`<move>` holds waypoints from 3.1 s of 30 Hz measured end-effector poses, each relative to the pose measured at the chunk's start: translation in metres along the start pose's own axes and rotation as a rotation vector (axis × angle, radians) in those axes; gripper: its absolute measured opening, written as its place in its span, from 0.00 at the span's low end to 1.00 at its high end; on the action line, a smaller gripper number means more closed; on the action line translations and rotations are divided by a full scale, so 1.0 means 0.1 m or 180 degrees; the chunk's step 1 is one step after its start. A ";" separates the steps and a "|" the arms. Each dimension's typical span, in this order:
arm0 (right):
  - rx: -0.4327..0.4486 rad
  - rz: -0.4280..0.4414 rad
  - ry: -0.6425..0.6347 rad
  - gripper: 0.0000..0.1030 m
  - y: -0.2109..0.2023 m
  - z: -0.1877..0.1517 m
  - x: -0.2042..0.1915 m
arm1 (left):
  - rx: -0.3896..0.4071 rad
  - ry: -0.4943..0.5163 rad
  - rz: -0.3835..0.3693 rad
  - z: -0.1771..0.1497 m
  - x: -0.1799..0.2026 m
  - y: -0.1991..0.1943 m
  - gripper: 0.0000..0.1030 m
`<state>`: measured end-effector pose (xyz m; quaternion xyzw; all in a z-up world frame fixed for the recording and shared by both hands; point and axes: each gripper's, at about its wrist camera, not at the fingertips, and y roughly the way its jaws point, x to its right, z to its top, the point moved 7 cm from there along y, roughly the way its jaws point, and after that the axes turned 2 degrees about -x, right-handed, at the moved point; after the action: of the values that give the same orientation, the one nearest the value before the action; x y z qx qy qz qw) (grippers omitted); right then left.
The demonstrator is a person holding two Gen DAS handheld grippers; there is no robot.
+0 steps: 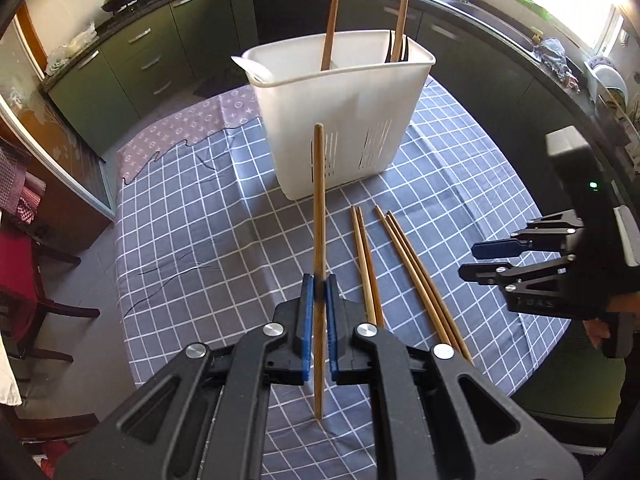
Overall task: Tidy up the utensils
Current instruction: 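Lift the chopstick with the left tool while the right tool grasps another chopstick, then carry both chopsticks upright over the white holder, lower them in, open both tools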
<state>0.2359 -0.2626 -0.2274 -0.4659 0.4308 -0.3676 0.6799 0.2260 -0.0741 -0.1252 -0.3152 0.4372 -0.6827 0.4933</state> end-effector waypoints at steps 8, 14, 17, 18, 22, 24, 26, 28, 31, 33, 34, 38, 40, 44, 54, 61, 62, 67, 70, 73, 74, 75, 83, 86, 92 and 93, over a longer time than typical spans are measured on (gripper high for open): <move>-0.0172 -0.0181 -0.0055 0.22 0.26 0.18 -0.14 | 0.0182 -0.0014 -0.0036 -0.17 -0.10 -0.24 0.06; -0.0275 -0.0294 -0.0077 0.19 0.38 0.21 -0.16 | 0.0227 -0.0014 -0.0060 -0.21 -0.12 -0.29 0.06; -0.0307 -0.0352 -0.0092 0.19 0.44 0.22 -0.21 | 0.0239 -0.0013 -0.0063 -0.22 -0.13 -0.30 0.06; -0.0312 -0.0357 -0.0095 0.19 0.45 0.22 -0.23 | 0.0239 -0.0008 -0.0062 -0.22 -0.13 -0.31 0.06; -0.0350 -0.0408 -0.0114 0.16 0.47 0.22 -0.28 | 0.0242 -0.0013 -0.0065 -0.23 -0.14 -0.32 0.06; -0.0385 -0.0443 -0.0166 0.16 0.50 0.19 -0.35 | 0.0245 -0.0007 -0.0067 -0.23 -0.14 -0.32 0.06; -0.0426 -0.0471 -0.0198 0.15 0.54 0.17 -0.40 | 0.0250 -0.0003 -0.0065 -0.23 -0.14 -0.32 0.06; -0.0418 -0.0538 -0.0227 0.15 0.56 0.17 -0.44 | 0.0250 -0.0002 -0.0067 -0.23 -0.14 -0.33 0.06; -0.0404 -0.0554 -0.0216 0.15 0.58 0.22 -0.49 | 0.0251 0.0016 -0.0062 -0.24 -0.13 -0.34 0.06; -0.0376 -0.0595 -0.0230 0.10 0.60 0.26 -0.50 | 0.0250 0.0022 -0.0057 -0.24 -0.13 -0.35 0.06; -0.0359 -0.0595 -0.0234 0.09 0.60 0.27 -0.52 | 0.0252 0.0019 -0.0050 -0.24 -0.13 -0.35 0.06; -0.0294 -0.0572 -0.0249 0.07 0.56 0.29 -0.51 | 0.0256 0.0006 -0.0041 -0.25 -0.14 -0.36 0.06; -0.0222 -0.0513 -0.0246 0.07 0.48 0.30 -0.51 | 0.0255 0.0001 -0.0042 -0.26 -0.15 -0.36 0.06; 0.0113 -0.0434 -0.0247 0.07 0.07 0.29 -0.44 | 0.0251 0.0000 -0.0039 -0.26 -0.16 -0.37 0.06; 0.0935 -0.0348 -0.0279 0.06 -1.03 0.06 -0.38 | 0.0339 -0.0065 -0.0076 -0.26 -0.20 -0.49 0.06; 0.1005 -0.0308 -0.0237 0.06 -1.11 -0.02 -0.32 | 0.0435 -0.0050 -0.0117 -0.16 -0.13 -0.57 0.06; 0.1006 -0.0296 -0.0241 0.06 -1.11 -0.02 -0.33 | 0.0438 -0.0033 -0.0115 -0.15 -0.12 -0.57 0.06; 0.1026 -0.0264 -0.0259 0.06 -1.11 -0.02 -0.35 | 0.0448 0.0019 -0.0123 -0.10 -0.04 -0.57 0.06; 0.1040 -0.0252 -0.0263 0.06 -1.12 -0.01 -0.35 | 0.0443 0.0033 -0.0130 -0.08 -0.02 -0.56 0.06; 0.1075 -0.0237 -0.0249 0.06 -1.18 0.02 -0.34 | 0.0454 0.0045 -0.0128 -0.03 -0.01 -0.57 0.06; 0.1090 -0.0231 -0.0245 0.06 -1.20 0.03 -0.34 | 0.0463 0.0048 -0.0128 -0.02 -0.01 -0.58 0.06; 0.1107 -0.0227 -0.0244 0.06 -1.23 0.04 -0.35 | 0.0473 0.0053 -0.0125 0.00 0.00 -0.60 0.06; 0.1407 -0.0093 -0.0278 0.06 -1.80 0.23 -0.48 | 0.0672 0.0115 -0.0140 0.29 0.08 -0.96 0.06; 0.1647 -0.0068 -0.0304 0.07 -2.19 0.36 -0.55 | 0.0859 0.0142 -0.0134 0.49 0.12 -1.24 0.06; 0.2111 0.0048 -0.0305 0.07 -2.85 0.69 -0.66 | 0.1347 0.0074 -0.0193 0.94 0.15 -1.77 0.06; 0.2175 0.0065 -0.0292 0.07 -2.92 0.76 -0.67 | 0.1429 0.0061 -0.0175 1.01 0.15 -1.83 0.06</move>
<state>0.2533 -0.2644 0.0815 -0.2230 0.2563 -0.4625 0.8190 0.2354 -0.0937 0.0836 -0.2028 0.2703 -0.7790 0.5281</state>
